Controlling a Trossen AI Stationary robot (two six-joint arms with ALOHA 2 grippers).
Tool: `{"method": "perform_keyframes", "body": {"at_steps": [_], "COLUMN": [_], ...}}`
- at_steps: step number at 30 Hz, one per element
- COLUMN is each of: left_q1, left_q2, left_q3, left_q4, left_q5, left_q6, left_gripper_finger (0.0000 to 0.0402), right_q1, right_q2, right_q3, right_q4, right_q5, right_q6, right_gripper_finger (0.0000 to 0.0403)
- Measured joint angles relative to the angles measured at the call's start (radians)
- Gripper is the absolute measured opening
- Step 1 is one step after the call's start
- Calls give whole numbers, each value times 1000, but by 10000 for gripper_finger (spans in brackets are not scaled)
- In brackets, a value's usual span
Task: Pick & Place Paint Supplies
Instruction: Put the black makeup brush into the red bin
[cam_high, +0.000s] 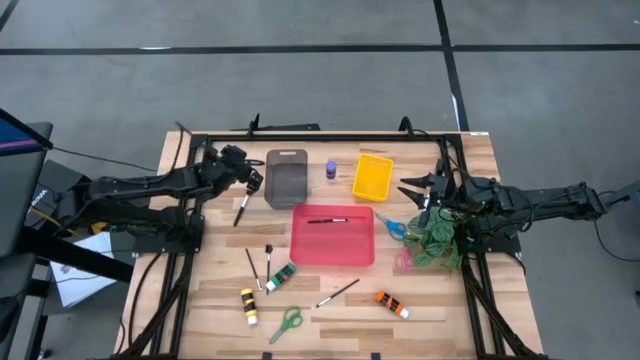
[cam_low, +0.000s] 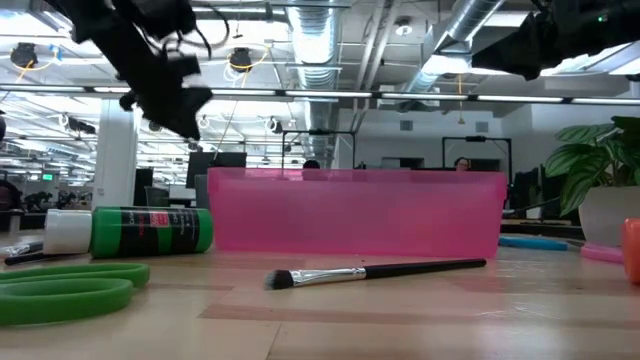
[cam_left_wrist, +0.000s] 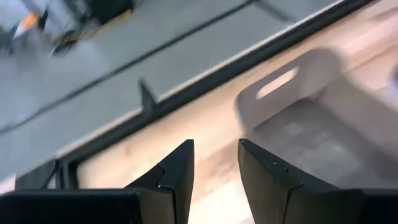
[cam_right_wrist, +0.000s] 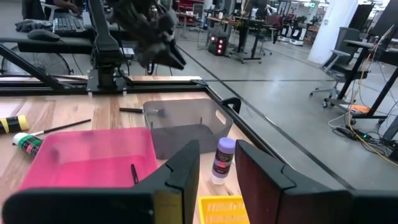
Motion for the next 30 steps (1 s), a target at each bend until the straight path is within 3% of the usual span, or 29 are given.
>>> {"method": "perform_keyframes", "body": {"at_steps": [3,7,15,30], "left_q1": [56,151,243,240], "left_q2": [74,167,302,364], "left_q3": [0,0,0,0], "left_q4": [-49,-102,-117,-112], "left_q5": [38,181,381,493], "left_q6": [-67,-129,-78,-48], "left_gripper_finger": [117,117,117,117], "right_q1": [0,0,0,0], "right_q2": [0,0,0,0], "right_q3": [0,0,0,0], "right_q4": [1,2,2,-1], "right_q5": [0,0,0,0], "right_q6": [0,0,2,3], "right_gripper_finger": [98,98,98,98]}}
